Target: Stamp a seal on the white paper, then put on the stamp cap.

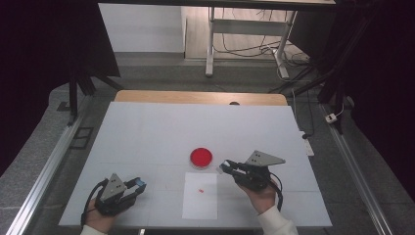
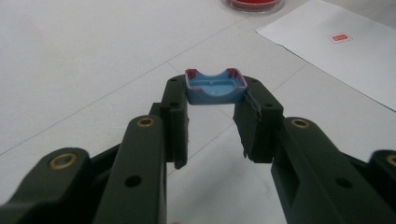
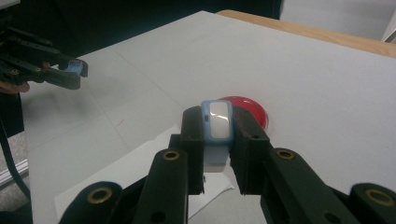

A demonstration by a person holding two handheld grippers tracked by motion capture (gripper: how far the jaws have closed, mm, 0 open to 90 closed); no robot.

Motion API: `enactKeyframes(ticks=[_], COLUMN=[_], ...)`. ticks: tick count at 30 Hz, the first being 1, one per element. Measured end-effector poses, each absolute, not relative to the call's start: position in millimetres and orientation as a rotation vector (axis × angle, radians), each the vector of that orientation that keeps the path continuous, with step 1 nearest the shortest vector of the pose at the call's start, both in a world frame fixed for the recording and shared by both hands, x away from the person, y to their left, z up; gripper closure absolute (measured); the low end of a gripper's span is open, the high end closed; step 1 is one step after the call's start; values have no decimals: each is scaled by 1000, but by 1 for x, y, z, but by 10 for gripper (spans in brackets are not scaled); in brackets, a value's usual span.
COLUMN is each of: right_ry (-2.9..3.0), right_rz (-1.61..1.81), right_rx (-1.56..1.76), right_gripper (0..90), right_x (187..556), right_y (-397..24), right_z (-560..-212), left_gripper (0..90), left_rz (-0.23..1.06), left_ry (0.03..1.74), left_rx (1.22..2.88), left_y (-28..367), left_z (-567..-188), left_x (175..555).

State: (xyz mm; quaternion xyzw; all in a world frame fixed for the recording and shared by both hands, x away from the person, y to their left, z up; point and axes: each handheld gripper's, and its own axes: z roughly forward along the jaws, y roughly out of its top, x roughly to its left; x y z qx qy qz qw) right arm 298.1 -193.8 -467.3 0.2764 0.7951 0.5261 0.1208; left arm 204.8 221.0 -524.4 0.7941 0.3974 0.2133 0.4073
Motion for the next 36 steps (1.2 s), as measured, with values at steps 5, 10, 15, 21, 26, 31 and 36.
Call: enactKeyframes(ticks=[5, 10, 15, 21, 26, 31, 36], right_ry=[2322, 2323, 2314, 2322, 2322, 2314, 2306], right_rz=[1539, 1548, 1556, 1550, 1542, 1545, 1553], right_rx=[804, 809, 806, 797, 795, 800, 804], right_gripper=[757, 757, 758, 757, 757, 757, 757], right_x=[298, 299, 299, 299, 298, 298, 299], right_y=[-195, -196, -196, -195, -194, -195, -195], right_z=[-467, -468, -467, -467, -468, -467, -467], left_gripper=[655, 655, 655, 654, 655, 654, 654], left_rz=[537, 541, 548, 553, 559, 545, 528], left_ry=[1003, 1002, 999, 993, 986, 954, 933], left_rx=[2001, 2003, 2004, 2009, 1995, 1990, 1992], left_y=[221, 221, 218, 214, 210, 200, 192], left_z=[-525, -524, -523, -522, -519, -515, -513], left_x=[205, 206, 206, 207, 207, 212, 219])
